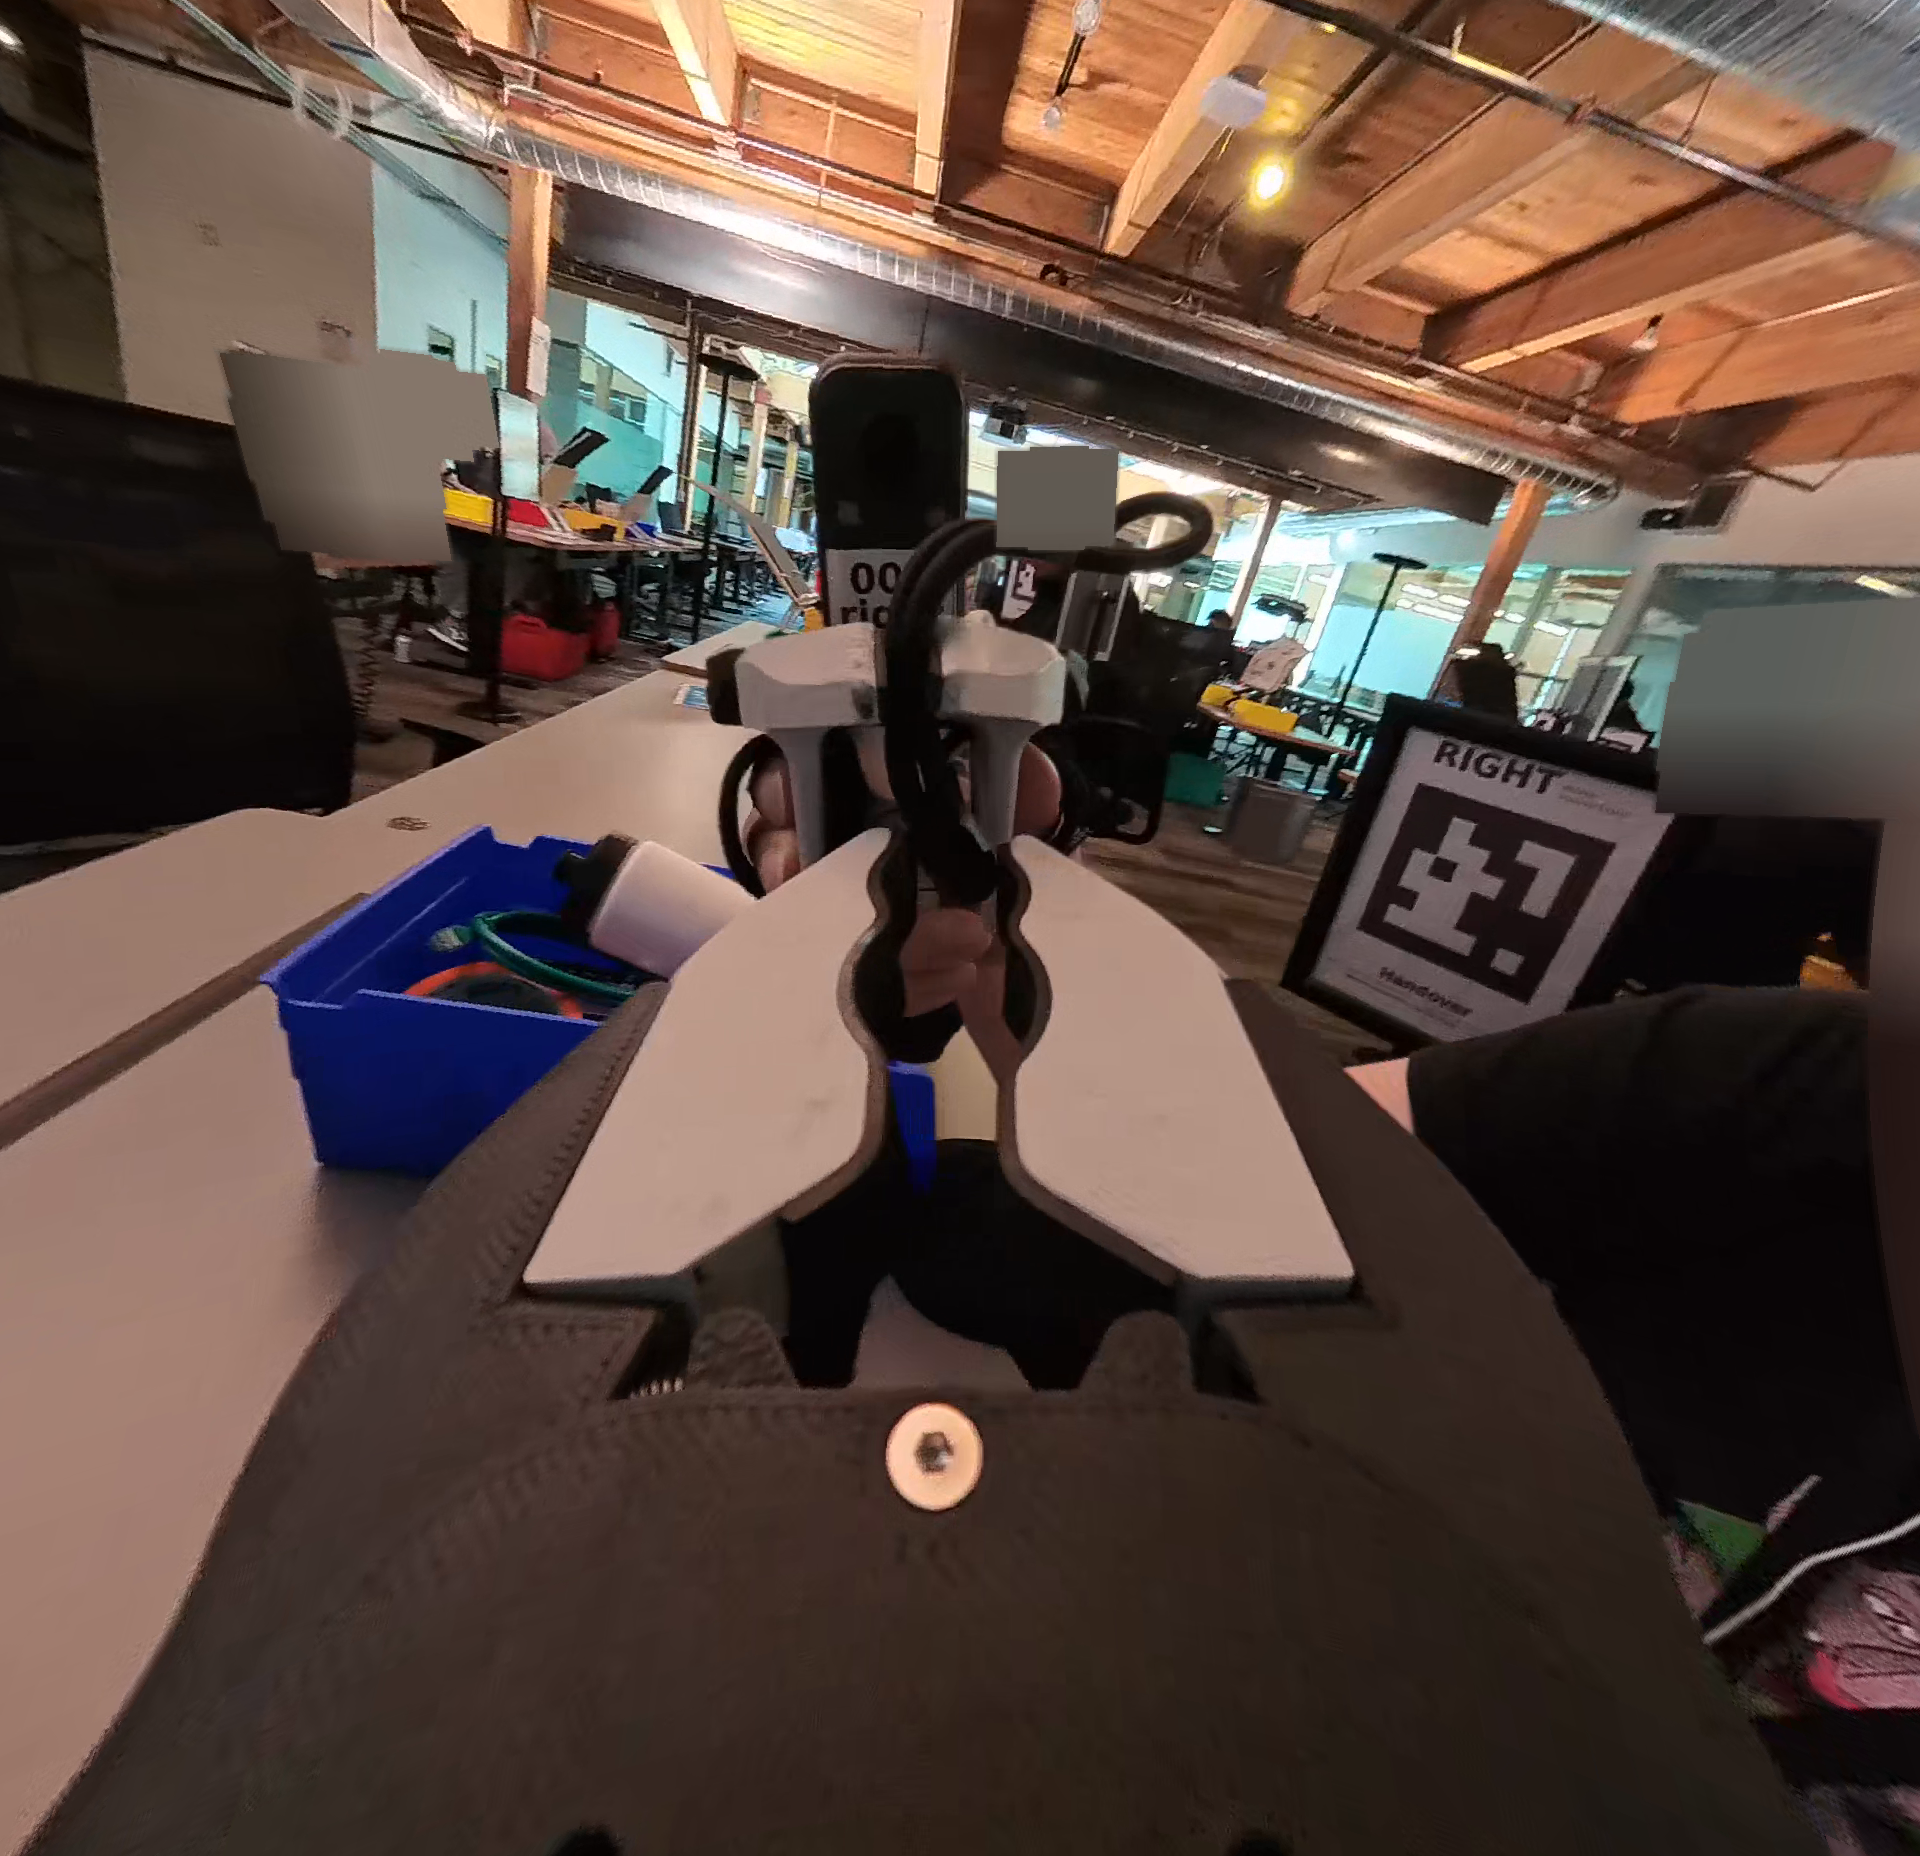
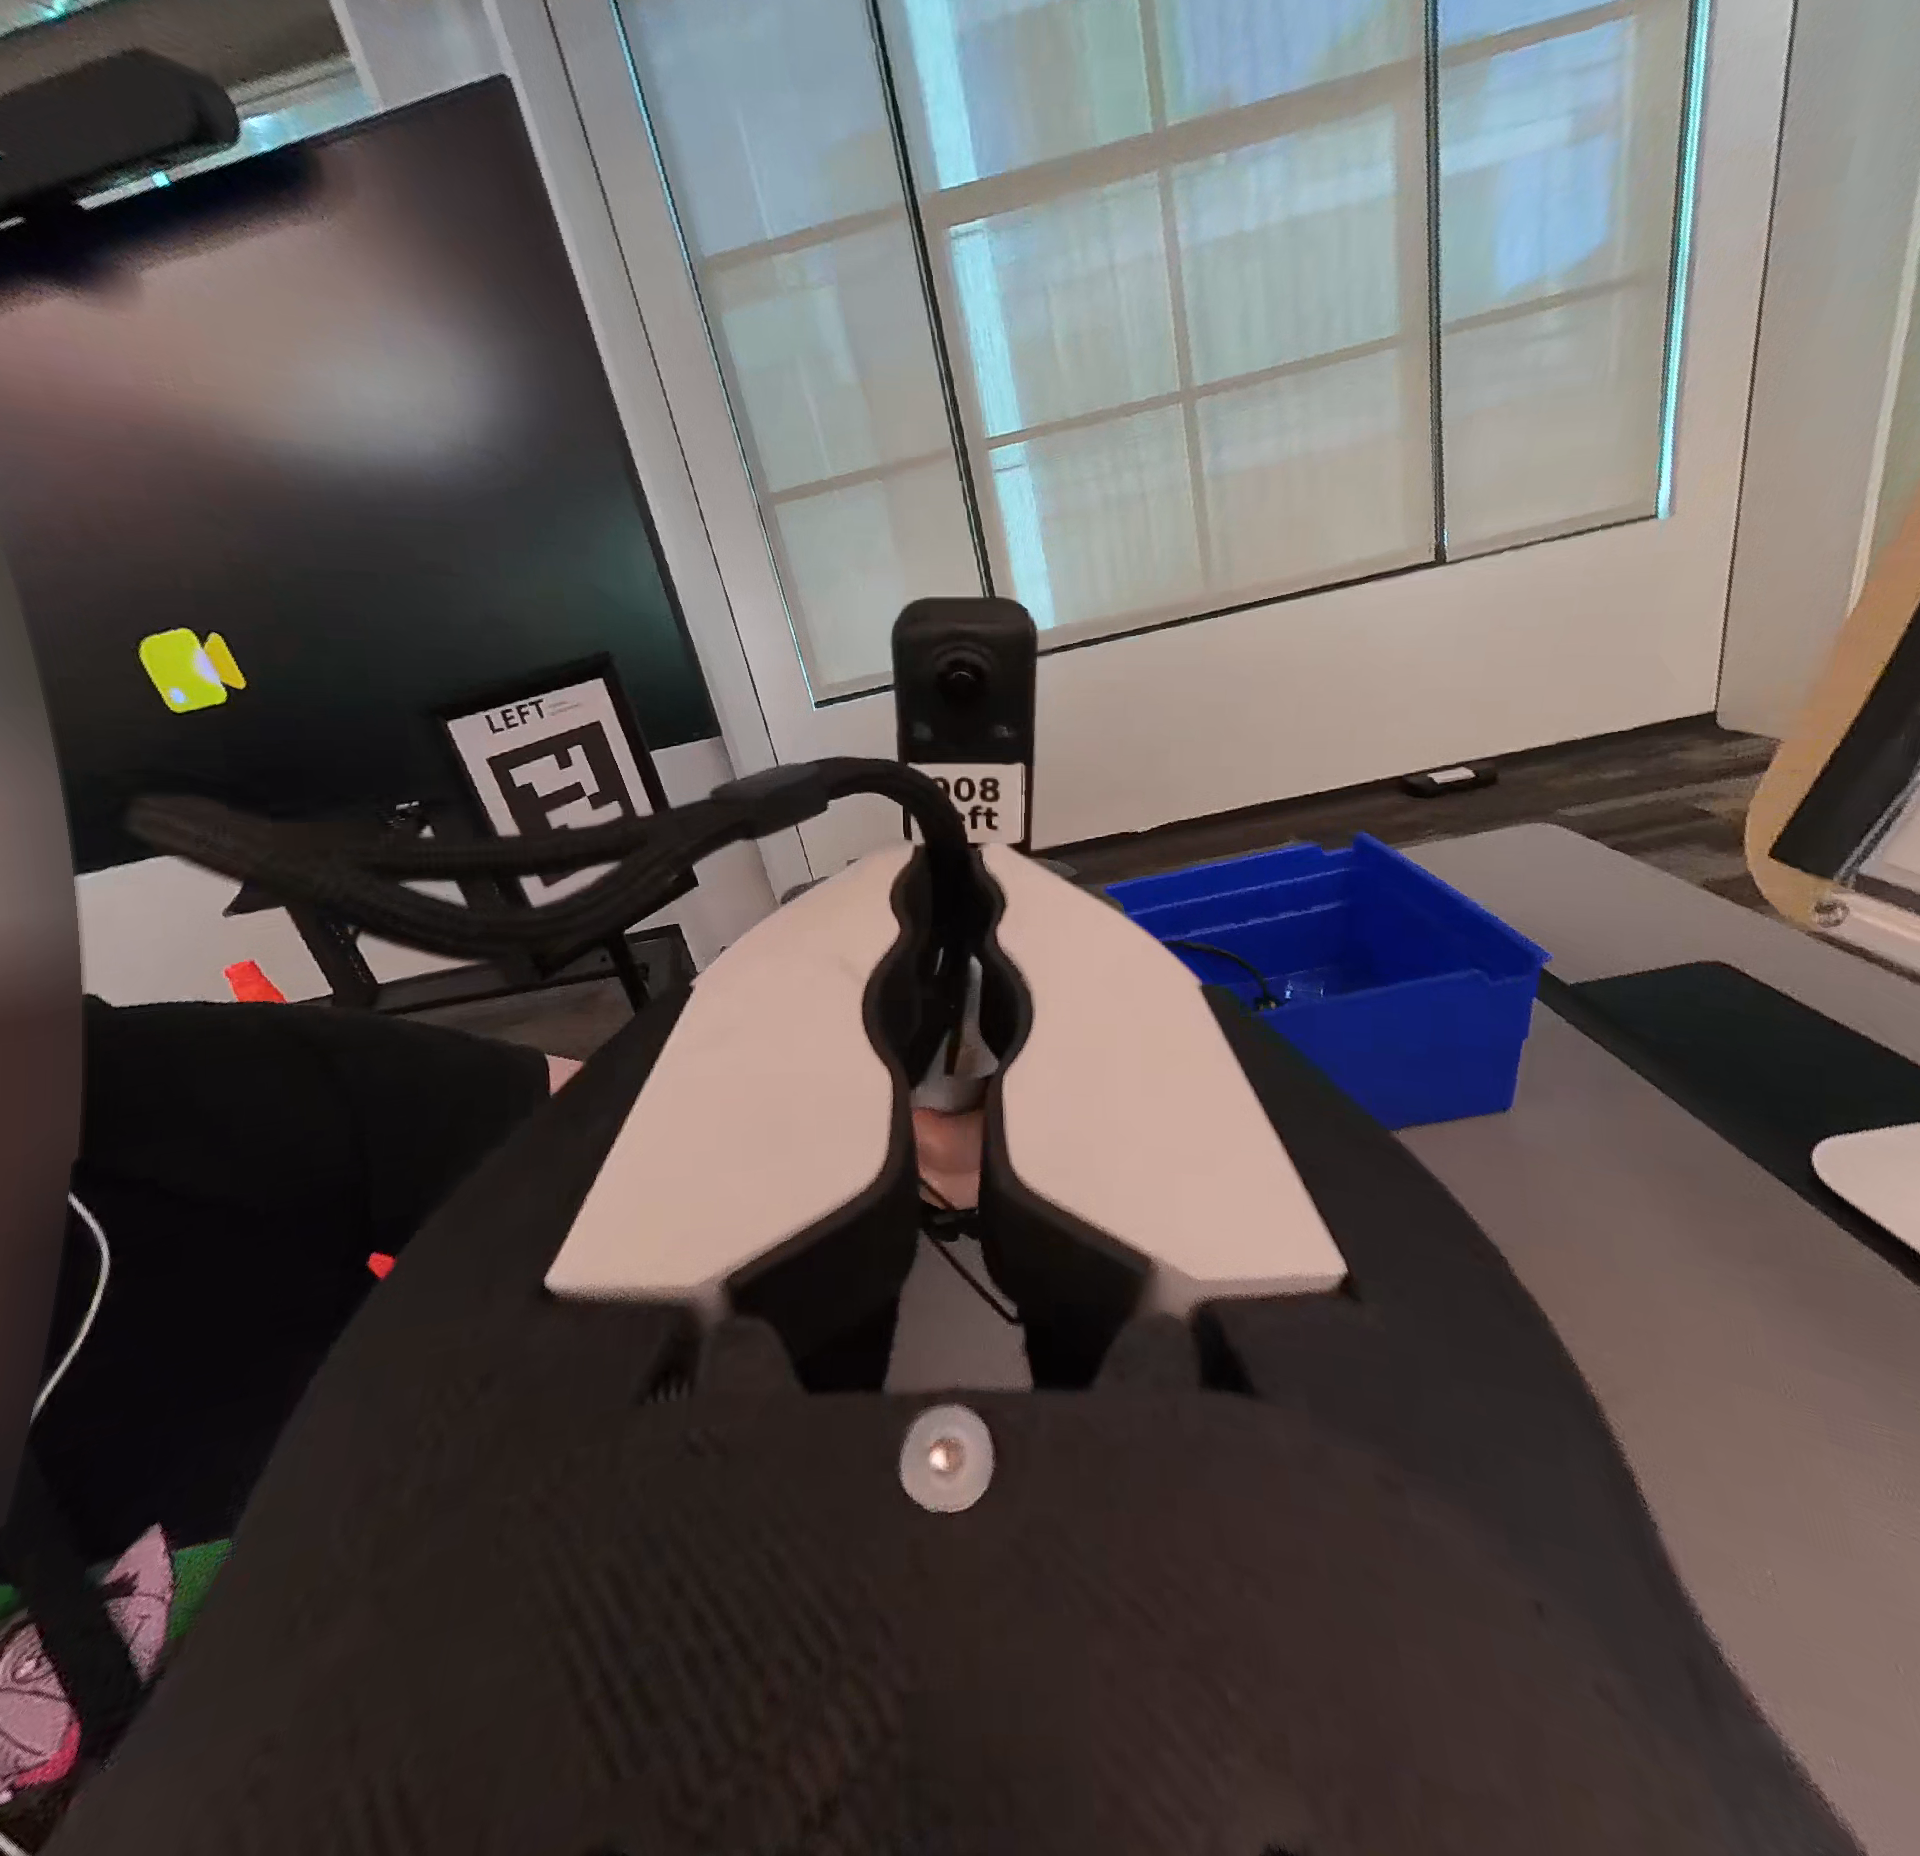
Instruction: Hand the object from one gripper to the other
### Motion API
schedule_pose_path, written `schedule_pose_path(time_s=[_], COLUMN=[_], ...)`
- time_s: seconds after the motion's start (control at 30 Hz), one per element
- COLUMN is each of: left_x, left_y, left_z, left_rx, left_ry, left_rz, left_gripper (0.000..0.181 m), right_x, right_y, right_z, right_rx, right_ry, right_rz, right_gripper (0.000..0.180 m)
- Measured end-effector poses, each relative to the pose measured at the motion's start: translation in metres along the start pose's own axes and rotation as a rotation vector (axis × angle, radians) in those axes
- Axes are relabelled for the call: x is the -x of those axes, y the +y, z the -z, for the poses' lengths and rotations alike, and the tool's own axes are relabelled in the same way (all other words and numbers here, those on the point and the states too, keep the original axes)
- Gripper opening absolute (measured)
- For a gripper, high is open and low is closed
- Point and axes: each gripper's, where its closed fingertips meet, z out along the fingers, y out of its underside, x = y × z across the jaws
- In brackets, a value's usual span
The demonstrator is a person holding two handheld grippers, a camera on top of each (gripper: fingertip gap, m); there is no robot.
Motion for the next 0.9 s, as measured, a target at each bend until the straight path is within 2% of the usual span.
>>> schedule_pose_path(time_s=[0.03,0.13,0.17,0.33,0.53,0.63,0.73,0.9], left_x=[0.002,0.009,0.011,0.027,0.047,0.047,0.046,0.037], left_y=[-0.001,-0.010,-0.016,-0.046,-0.089,-0.101,-0.099,-0.088], left_z=[0.001,0.008,0.013,0.043,0.100,0.116,0.112,0.092], left_rx=[0.001,-0.029,-0.048,-0.097,-0.090,-0.076,-0.072,-0.121], left_ry=[-0.019,-0.088,-0.108,-0.265,-0.621,-0.732,-0.734,-0.538], left_rz=[-0.021,-0.085,-0.099,-0.232,-0.582,-0.714,-0.722,-0.524], left_gripper=[0.013,0.012,0.012,0.011,0.011,0.011,0.011,0.011], right_x=[0.001,-0.009,-0.015,-0.041,-0.091,-0.109,-0.100,-0.060], right_y=[-0.001,-0.009,-0.011,-0.011,0.009,0.012,0.009,0.003], right_z=[0.000,0.007,0.009,0.024,0.044,0.055,0.049,0.025], right_rx=[-0.009,-0.054,-0.068,-0.045,0.092,0.118,0.137,0.193], right_ry=[-0.004,0.059,0.097,0.254,0.469,0.569,0.589,0.585], right_rz=[0.010,0.046,0.070,0.212,0.268,0.311,0.431,0.815], right_gripper=[0.008,0.015,0.030,0.034,0.042,0.041,0.040,0.025])
